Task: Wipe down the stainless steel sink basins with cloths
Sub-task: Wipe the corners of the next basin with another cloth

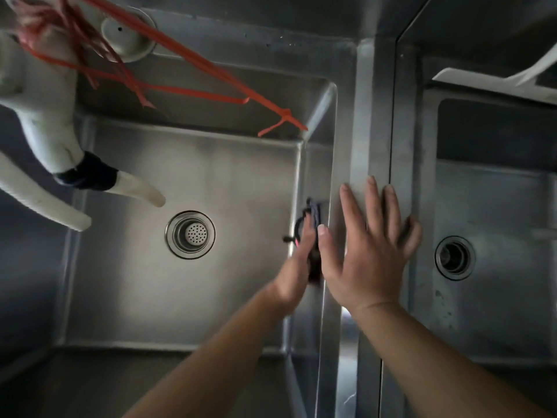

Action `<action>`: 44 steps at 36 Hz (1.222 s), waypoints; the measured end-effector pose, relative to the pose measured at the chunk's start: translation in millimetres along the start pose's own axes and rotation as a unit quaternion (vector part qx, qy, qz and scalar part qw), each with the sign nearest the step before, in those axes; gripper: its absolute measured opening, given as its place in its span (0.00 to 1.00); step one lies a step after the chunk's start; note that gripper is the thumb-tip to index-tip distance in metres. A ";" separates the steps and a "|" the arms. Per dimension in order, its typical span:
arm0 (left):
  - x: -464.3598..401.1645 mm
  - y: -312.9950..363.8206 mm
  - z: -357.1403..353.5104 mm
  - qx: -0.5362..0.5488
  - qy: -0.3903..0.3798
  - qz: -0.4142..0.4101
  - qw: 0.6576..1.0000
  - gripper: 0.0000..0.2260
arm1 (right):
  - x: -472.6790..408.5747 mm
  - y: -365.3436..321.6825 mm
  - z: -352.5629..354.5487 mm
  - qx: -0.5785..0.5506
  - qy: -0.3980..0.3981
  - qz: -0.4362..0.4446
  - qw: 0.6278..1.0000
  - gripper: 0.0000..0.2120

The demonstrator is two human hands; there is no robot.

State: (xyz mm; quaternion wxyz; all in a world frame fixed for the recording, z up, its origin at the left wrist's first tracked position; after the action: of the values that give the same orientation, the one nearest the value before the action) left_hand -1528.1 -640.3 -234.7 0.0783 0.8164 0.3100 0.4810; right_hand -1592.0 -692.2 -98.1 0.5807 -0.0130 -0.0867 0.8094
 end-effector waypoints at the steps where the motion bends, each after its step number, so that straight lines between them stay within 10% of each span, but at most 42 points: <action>1: 17.1 -20.0 0.9 -0.025 0.007 0.014 1.000 0.23 | 0.3 -0.3 -0.3 -0.001 -0.003 0.000 1.000 0.31; 8: 79.3 -37.6 -30.0 0.012 -0.034 0.006 0.999 0.19 | 2.5 -1.6 2.2 -0.010 0.015 0.006 1.000 0.29; 20: -26.5 128.2 -35.1 -0.078 -0.060 -0.097 0.990 0.28 | 3.3 2.9 -0.5 -0.009 0.018 0.005 1.000 0.30; 44: 24.1 104.3 -39.2 -0.128 0.047 -0.139 0.981 0.37 | 4.3 3.5 2.5 -0.135 0.104 0.005 0.985 0.28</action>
State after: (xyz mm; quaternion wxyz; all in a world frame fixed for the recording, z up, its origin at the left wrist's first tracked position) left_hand -1507.5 -715.9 -151.9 0.2338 0.7250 0.3595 0.5390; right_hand -1597.0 -689.6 -95.8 0.5755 -0.1762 -0.1344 0.7872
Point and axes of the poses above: each hand's wrist, its own x-axis away from the middle knuckle, its own z-axis out of the back of the hand, y = z × x, the point moved 8 cm from there along -x, towards the middle knuckle, and after that the axes turned 15 degrees about z, right-handed, at the moved point
